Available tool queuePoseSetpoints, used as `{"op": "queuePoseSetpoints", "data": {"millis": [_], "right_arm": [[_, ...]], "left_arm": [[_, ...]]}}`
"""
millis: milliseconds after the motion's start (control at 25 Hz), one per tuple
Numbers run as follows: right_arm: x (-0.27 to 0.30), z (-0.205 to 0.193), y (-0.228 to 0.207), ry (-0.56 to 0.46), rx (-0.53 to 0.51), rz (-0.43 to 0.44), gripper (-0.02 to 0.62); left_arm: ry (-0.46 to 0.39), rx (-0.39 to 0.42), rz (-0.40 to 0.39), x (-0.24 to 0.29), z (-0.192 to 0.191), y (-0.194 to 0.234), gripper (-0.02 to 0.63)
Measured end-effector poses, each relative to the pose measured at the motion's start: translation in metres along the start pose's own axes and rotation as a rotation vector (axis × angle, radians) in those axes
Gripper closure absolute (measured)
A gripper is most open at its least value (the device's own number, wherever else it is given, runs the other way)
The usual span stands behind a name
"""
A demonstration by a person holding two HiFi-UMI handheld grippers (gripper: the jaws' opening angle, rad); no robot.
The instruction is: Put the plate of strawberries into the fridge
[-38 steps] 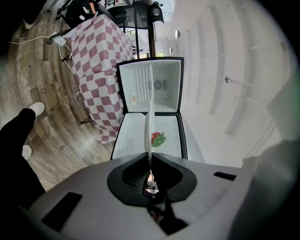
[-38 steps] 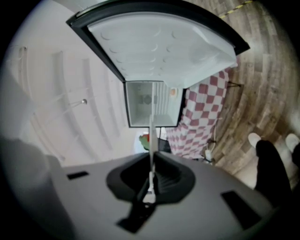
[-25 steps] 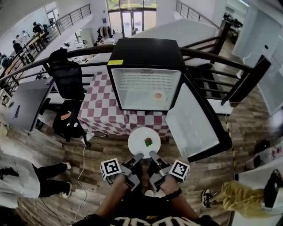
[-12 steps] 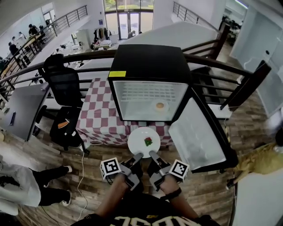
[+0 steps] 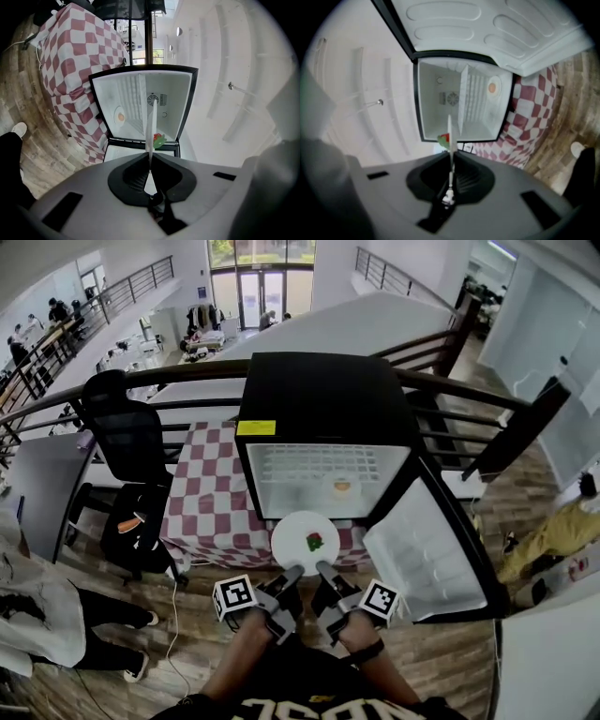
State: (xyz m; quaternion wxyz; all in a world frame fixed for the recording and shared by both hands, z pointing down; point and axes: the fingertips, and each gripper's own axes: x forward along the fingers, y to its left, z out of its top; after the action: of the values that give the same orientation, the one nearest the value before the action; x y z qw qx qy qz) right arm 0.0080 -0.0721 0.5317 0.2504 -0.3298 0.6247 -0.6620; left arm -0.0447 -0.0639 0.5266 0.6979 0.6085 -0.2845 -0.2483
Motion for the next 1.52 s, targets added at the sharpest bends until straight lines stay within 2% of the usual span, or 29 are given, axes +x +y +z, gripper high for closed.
{"op": "queuePoseSetpoints", "data": {"millis": [240, 480, 800, 1320, 1520], "right_arm": [[0.026, 0.005, 0.012, -0.022, -0.022, 0.001, 0.561], [0.038, 0.013, 0.011, -0.063, 0.003, 0.010, 0.561], [0.046, 0.030, 0.006, -0.083, 0.010, 0.002, 0.561], [0.087, 0.074, 0.001, -0.044, 0.015, 0.006, 0.561], [0.099, 0.091, -0.001, -0.054, 0.016, -0.004, 0.561]], "left_arm": [[0.013, 0.004, -0.009, 0.006, 0.026, -0.016, 0.571], [0.044, 0.025, 0.010, 0.016, 0.042, -0.012, 0.571], [0.066, -0.010, -0.002, 0.036, 0.048, -0.010, 0.571], [0.023, 0.042, 0.041, 0.081, 0.086, -0.005, 0.571], [0.015, 0.016, 0.034, 0.100, 0.096, -0.009, 0.571]]}}
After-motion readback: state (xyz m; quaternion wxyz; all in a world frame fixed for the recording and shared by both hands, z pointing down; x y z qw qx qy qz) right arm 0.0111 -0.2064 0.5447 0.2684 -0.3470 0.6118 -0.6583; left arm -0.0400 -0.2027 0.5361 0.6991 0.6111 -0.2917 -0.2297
